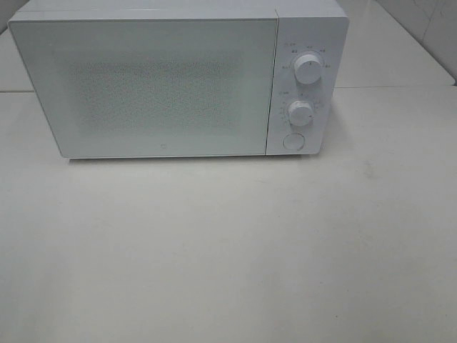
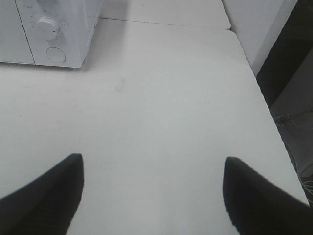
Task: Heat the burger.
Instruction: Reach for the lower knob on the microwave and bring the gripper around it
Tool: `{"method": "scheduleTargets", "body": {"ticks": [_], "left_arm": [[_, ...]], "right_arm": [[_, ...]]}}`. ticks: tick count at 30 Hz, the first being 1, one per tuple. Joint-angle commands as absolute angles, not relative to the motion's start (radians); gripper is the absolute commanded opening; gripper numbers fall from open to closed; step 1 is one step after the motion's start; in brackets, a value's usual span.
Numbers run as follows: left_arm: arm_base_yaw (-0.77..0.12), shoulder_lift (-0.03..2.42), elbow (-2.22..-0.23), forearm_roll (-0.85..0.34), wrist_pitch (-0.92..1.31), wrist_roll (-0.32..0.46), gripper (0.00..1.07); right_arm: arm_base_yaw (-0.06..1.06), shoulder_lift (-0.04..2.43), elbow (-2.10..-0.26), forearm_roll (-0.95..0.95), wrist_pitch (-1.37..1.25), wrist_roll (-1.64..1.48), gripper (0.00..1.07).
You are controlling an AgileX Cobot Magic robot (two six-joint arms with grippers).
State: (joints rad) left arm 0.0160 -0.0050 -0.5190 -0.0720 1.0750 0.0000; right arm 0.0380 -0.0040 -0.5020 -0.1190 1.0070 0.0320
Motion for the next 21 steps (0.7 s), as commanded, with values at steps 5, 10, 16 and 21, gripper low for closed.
{"method": "scheduleTargets", "body": {"ticks": [5, 10, 16, 21], "left_arm": [[0.019, -0.028, -0.516, -0.080, 1.065, 0.000, 1.01], [0.019, -0.028, -0.516, -0.080, 1.065, 0.000, 1.01], [0.019, -0.028, -0.516, -0.080, 1.065, 0.000, 1.01], [0.019, -0.028, -0.516, -0.080, 1.065, 0.000, 1.01]], "right_arm": [[0.035, -0.027, -0.501, -0.121, 0.992, 0.038, 0.76], [0.035, -0.027, -0.501, -0.120, 0.992, 0.038, 0.76], [0.035, -0.026, -0.501, -0.120, 0.990, 0.039, 0.75], [0.035, -0.009, -0.510, -0.105, 0.981, 0.049, 0.75]]}}
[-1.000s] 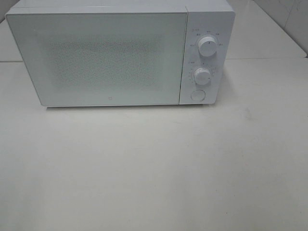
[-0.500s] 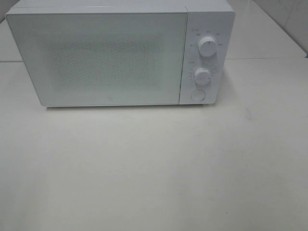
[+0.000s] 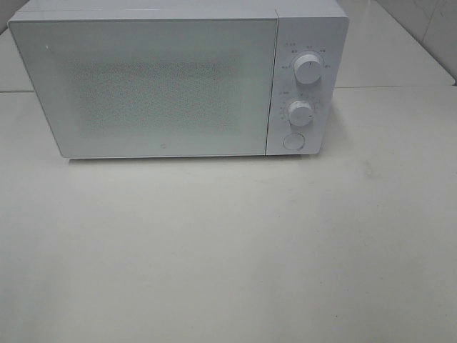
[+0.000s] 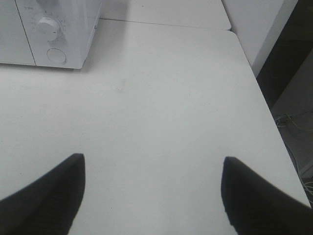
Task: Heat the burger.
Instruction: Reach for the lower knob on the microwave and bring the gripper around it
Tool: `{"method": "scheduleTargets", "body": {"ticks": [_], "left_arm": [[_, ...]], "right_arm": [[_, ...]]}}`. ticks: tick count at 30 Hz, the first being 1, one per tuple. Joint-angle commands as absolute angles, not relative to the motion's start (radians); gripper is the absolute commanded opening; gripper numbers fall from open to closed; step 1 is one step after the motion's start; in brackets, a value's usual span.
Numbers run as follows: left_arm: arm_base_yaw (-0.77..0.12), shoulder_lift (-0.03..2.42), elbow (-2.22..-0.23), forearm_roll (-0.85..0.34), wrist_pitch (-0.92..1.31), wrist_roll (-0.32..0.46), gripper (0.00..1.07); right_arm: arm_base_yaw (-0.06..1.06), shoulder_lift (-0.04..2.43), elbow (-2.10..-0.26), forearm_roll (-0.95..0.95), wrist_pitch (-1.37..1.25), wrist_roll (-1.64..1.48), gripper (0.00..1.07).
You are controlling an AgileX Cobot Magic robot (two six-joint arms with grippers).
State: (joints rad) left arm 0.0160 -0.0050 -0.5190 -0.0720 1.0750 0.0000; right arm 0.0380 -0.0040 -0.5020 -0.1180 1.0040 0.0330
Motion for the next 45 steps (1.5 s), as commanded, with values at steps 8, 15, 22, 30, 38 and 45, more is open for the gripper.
{"method": "scheduleTargets", "body": {"ticks": [8, 15, 22, 30, 38, 45], "left_arm": [[0.019, -0.028, -0.516, -0.080, 1.065, 0.000, 1.01], [0.019, -0.028, -0.516, -0.080, 1.065, 0.000, 1.01], [0.019, -0.028, -0.516, -0.080, 1.065, 0.000, 1.01], [0.019, -0.028, -0.516, -0.080, 1.065, 0.000, 1.01], [0.019, -0.028, -0.516, -0.080, 1.065, 0.000, 1.01], [0.019, -0.028, -0.516, -0.080, 1.065, 0.000, 1.01]], "right_arm": [[0.035, 0.082, -0.526, -0.071, 0.834, 0.065, 0.75], [0.035, 0.184, -0.497, -0.070, 0.670, 0.065, 0.75], [0.038, 0.283, -0.453, -0.068, 0.505, 0.065, 0.75], [0.038, 0.415, -0.394, -0.062, 0.296, 0.068, 0.75], [0.038, 0.505, -0.362, -0.061, 0.109, 0.076, 0.74], [0.038, 0.569, -0.311, -0.063, -0.088, 0.076, 0.74]]}}
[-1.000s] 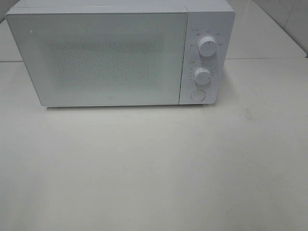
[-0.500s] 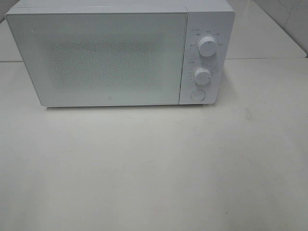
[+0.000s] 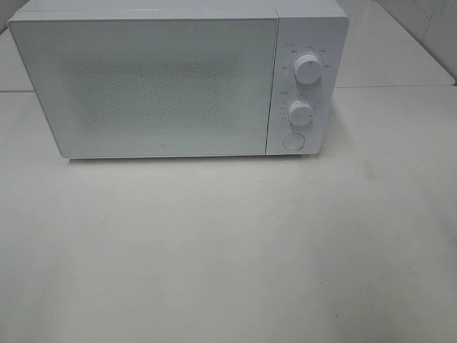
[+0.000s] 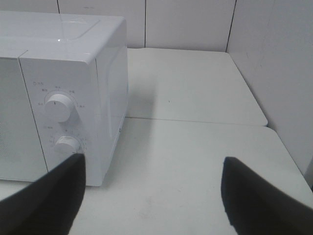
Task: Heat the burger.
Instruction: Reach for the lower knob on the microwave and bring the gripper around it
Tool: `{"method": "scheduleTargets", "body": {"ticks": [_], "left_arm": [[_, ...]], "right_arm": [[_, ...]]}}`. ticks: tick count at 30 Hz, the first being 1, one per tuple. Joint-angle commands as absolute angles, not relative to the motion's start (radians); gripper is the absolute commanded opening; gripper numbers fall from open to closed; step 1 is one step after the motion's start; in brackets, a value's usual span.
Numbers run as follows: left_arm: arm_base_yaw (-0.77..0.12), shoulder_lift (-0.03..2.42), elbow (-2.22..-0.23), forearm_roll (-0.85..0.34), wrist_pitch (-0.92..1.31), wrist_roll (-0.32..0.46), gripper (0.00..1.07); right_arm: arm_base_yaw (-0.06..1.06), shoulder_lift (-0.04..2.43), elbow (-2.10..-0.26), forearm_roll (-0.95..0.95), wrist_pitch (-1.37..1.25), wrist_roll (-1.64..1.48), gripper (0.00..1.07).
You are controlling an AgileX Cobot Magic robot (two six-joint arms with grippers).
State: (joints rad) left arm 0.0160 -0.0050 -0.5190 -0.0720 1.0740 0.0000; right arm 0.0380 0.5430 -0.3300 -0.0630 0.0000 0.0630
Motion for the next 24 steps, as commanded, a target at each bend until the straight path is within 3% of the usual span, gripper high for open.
{"method": "scheduleTargets", "body": {"ticks": [1, 24], "left_arm": [[0.019, -0.028, -0.516, -0.080, 1.065, 0.000, 1.01], [0.019, -0.028, -0.516, -0.080, 1.065, 0.000, 1.01]], "right_arm": [[0.038, 0.569, -0.311, -0.063, -0.088, 0.076, 0.74], [0.038, 1.139, -0.277, -0.060, -0.686, 0.057, 0.74]]}}
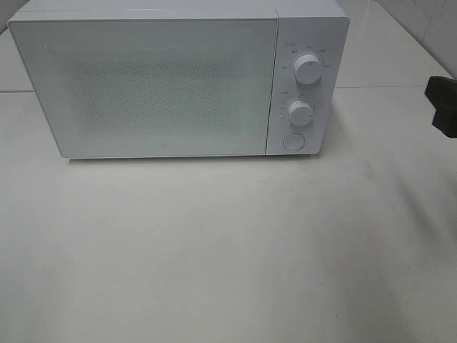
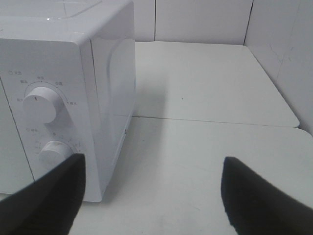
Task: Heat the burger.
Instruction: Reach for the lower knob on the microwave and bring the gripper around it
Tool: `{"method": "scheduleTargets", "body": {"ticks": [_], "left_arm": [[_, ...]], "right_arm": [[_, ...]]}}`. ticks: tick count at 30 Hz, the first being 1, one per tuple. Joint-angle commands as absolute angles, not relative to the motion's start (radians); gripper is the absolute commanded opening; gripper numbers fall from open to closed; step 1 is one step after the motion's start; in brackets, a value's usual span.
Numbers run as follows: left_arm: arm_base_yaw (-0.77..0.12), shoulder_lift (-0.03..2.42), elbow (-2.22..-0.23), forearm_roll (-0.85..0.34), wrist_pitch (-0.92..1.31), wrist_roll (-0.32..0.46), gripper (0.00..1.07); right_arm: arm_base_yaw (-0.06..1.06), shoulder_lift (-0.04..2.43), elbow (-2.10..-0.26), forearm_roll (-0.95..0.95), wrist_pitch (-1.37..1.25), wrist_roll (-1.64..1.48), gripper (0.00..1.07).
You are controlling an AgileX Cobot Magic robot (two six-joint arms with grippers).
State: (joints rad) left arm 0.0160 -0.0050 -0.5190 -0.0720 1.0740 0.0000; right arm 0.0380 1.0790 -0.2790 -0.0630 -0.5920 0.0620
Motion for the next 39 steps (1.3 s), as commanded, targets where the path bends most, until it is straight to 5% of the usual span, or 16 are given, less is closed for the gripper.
{"method": "scheduleTargets", "body": {"ticks": [1, 9, 17, 27, 39], "left_arm": [[0.019, -0.028, -0.516, -0.080, 1.065, 0.000, 1.01], [0.019, -0.028, -0.516, -0.080, 1.065, 0.000, 1.01], [0.019, -0.028, -0.516, -0.080, 1.065, 0.000, 1.01], [0.019, -0.028, -0.516, -0.080, 1.065, 0.000, 1.01], [0.019, -0.028, -0.516, -0.080, 1.065, 0.000, 1.01]], "right_arm": [[0.038, 1.190, -0.277, -0.039, -0.734, 0.030, 0.74], [0.118, 1.329, -0.276, 0.158, -0.853, -0.121, 0.74], [0.386, 1.500, -0.277, 0.472, -1.034, -0.300, 0.74], [0.585, 1.611, -0.311, 0.675, -1.167, -0.299, 0.74], [0.693, 1.730, -0.438, 0.819, -1.181, -0.300, 0.74]]}}
